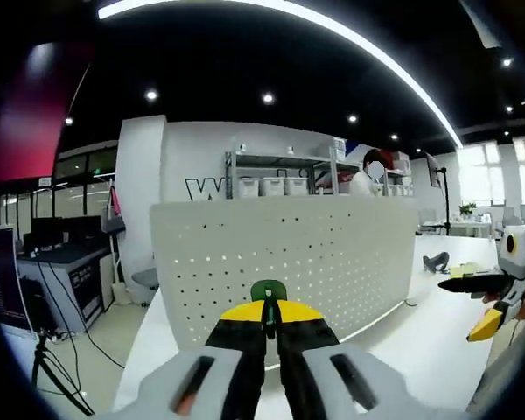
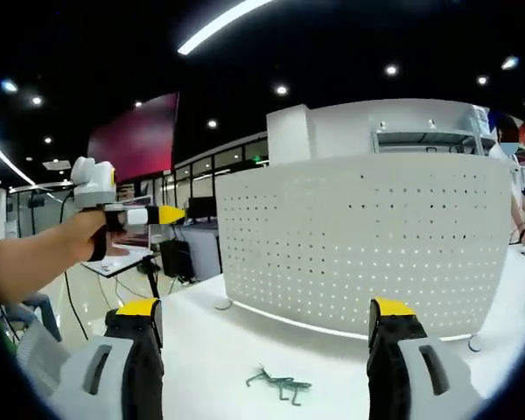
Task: Insert the hook assembly into the mounting plate slot until the hook locks in place.
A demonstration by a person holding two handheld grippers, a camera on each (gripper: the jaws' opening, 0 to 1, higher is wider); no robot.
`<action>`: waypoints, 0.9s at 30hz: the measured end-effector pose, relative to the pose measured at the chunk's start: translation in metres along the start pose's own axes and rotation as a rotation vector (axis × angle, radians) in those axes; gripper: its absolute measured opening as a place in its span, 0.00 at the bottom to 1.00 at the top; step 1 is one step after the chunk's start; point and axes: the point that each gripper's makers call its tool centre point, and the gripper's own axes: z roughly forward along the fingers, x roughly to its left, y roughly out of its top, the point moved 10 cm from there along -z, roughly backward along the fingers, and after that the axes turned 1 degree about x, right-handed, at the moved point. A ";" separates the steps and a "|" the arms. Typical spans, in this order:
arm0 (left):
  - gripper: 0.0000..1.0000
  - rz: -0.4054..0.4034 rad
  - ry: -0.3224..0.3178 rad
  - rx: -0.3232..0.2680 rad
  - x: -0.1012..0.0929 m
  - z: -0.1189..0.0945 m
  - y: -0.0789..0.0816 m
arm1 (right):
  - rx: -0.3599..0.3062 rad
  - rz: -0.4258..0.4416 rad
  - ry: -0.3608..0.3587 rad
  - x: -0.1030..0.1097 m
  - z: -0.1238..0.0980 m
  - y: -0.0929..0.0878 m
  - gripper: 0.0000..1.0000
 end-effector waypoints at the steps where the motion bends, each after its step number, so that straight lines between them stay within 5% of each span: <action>1: 0.03 -0.001 0.006 -0.003 0.002 0.004 0.002 | 0.005 0.002 0.001 0.000 0.000 -0.001 1.00; 27: 0.03 0.083 0.227 -0.104 0.056 0.092 0.037 | 0.039 0.028 -0.027 -0.022 0.006 -0.011 1.00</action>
